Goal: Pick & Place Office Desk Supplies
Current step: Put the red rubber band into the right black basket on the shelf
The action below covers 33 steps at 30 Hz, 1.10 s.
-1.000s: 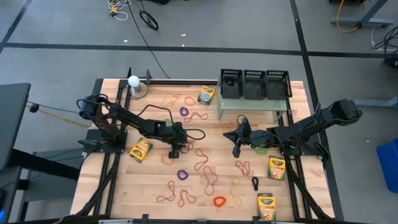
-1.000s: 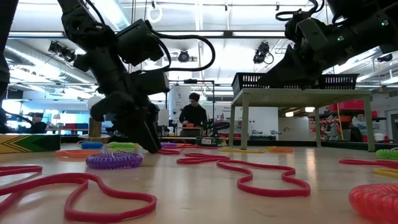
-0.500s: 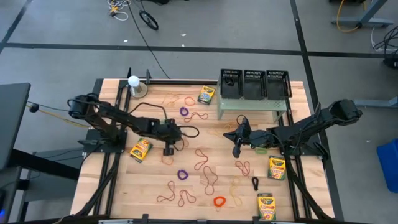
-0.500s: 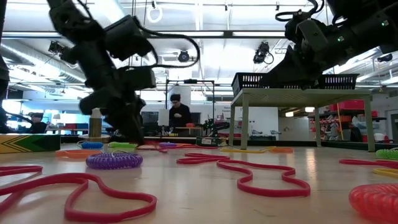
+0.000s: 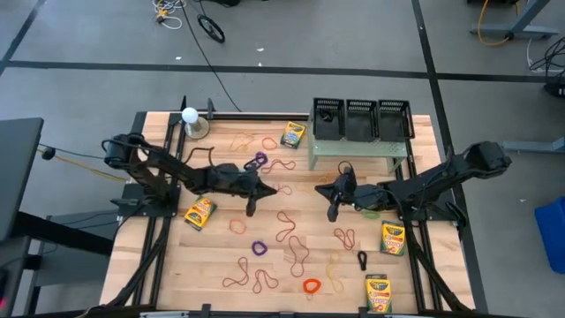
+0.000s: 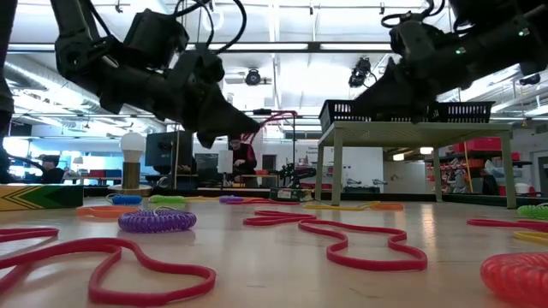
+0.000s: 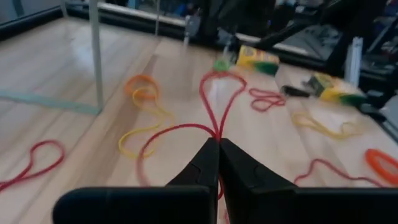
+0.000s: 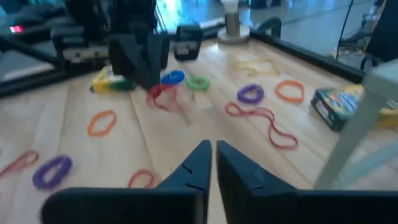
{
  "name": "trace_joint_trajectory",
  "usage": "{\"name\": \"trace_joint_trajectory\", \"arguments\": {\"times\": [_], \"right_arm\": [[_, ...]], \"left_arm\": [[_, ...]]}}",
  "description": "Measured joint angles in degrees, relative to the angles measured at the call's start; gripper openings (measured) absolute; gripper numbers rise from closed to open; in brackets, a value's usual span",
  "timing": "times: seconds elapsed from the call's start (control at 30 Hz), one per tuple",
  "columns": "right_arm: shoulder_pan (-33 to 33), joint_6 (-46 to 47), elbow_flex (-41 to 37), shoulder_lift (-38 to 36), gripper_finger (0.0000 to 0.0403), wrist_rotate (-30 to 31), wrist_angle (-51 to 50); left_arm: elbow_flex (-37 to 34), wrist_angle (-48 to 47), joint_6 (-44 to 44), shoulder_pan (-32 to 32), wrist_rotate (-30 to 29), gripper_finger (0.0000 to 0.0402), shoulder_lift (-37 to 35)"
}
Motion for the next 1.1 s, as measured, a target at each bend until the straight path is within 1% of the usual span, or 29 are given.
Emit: {"name": "trace_joint_trajectory", "arguments": {"times": [0.23,0.4,0.53,0.63,0.73,0.83,0.9,1.0,1.1], "right_arm": [[-1.21,-1.41,0.00,10.19,0.0131,-0.03,14.67],[-3.65,4.19,0.00,14.88,0.0189,-0.89,19.92],[-4.90,7.05,0.00,17.74,0.0222,-2.23,25.41],[-5.45,8.03,0.00,19.21,0.0235,-4.36,29.59],[-5.88,8.62,0.00,20.52,0.0240,-6.30,33.00],[-6.79,11.73,0.00,22.26,0.0240,-7.90,36.80],[-7.43,14.68,0.11,23.54,0.0240,-7.92,39.21],[-7.96,17.10,1.53,25.68,0.0240,-7.72,39.77],[-7.81,17.20,3.97,27.90,0.0240,-7.92,40.08]], "left_arm": [[0.32,10.11,-2.14,-0.60,-0.48,0.0009,4.83],[0.31,19.82,-4.15,-0.56,-0.56,0.0009,10.01],[0.35,27.87,-6.40,-0.58,-0.40,0.0009,14.71],[0.35,32.43,-8.03,-0.58,-0.42,0.0009,17.85],[0.54,35.10,-9.42,-0.49,-1.12,0.0009,20.05],[1.63,35.15,-9.16,-0.53,-1.77,0.0009,20.91],[2.57,35.14,-8.91,-0.58,-1.87,0.0009,21.19],[3.96,34.99,-8.82,-0.60,-1.87,0.0009,21.27],[4.67,34.01,-7.76,-0.60,-1.91,0.0009,21.27]]}}
